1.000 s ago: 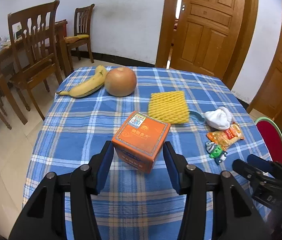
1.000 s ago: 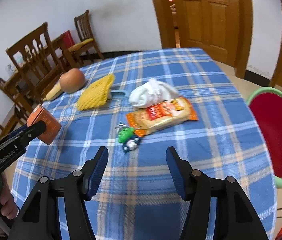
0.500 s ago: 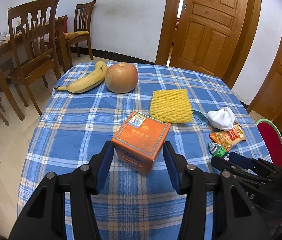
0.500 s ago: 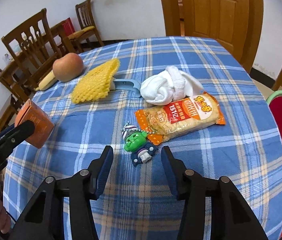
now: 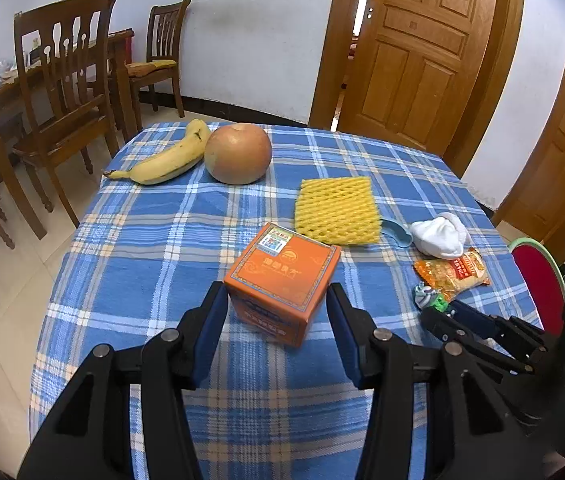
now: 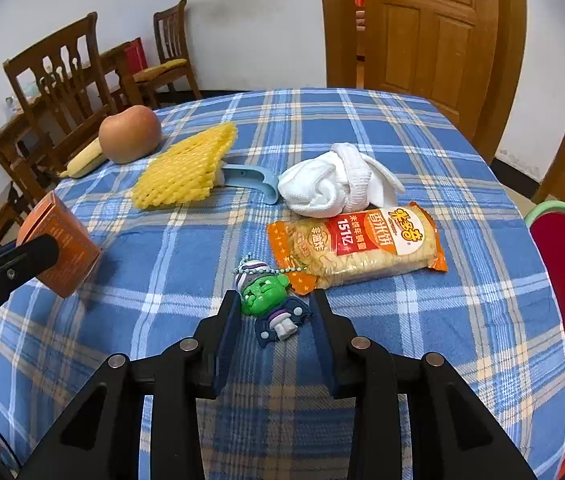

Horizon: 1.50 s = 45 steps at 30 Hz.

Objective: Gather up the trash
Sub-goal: 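Grasp the green toy figure with the right tool while the left tool holds the orange box, then carry the orange box and green toy over the red bucket with both tools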

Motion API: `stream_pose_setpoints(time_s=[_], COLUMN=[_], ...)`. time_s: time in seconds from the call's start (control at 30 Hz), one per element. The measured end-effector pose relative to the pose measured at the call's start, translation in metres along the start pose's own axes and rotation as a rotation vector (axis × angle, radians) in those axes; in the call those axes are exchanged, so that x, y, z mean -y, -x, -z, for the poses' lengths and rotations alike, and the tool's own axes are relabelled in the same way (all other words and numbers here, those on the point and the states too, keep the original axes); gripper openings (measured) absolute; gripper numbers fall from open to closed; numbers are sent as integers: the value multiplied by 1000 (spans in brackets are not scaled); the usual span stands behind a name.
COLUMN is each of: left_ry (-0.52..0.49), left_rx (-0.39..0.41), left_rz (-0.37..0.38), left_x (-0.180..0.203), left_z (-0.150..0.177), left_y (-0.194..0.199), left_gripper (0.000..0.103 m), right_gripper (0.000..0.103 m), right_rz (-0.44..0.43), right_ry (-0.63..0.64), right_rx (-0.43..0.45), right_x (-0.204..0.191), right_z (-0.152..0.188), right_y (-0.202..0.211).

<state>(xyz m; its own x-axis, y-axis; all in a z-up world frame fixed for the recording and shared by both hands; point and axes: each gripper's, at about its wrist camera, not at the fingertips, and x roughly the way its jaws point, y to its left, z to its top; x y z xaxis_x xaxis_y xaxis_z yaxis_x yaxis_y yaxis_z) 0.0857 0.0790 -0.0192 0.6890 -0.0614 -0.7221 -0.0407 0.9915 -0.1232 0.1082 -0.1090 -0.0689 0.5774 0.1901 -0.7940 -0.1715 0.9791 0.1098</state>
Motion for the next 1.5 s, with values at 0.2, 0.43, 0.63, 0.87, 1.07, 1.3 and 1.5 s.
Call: stream_pose_setpoints(time_s=[0.2,0.43,0.63,0.87,1.07,1.3,1.5], left_ry=[-20,-44,-72,-125,-180,-233,-276], left_rx=[7,17,23,31,38,27,12], left_rz=[17,35,68,112,156,216,250], left_x=[11,24,44,73,105,145,178], left_z=[1,0,-4,-11,-16,-20,-22], left_y=[5,15,22,29,32,29,23], left_gripper=[51,51,51,51,51,51,51], right_gripper=[30,30,30,31,31,31,31], right_rz=[-48,-65,-54,-25,14,67,109], right_ry=[-34,-97,-141,-205,-272,-346,-411], right_rx=[-6,54,99,137,173,208,230], right_x=[8,26,46,74,105,143,173], right_z=[11,19,21,26,32,41,47], right_y=[13,46,71,92,111,130,140])
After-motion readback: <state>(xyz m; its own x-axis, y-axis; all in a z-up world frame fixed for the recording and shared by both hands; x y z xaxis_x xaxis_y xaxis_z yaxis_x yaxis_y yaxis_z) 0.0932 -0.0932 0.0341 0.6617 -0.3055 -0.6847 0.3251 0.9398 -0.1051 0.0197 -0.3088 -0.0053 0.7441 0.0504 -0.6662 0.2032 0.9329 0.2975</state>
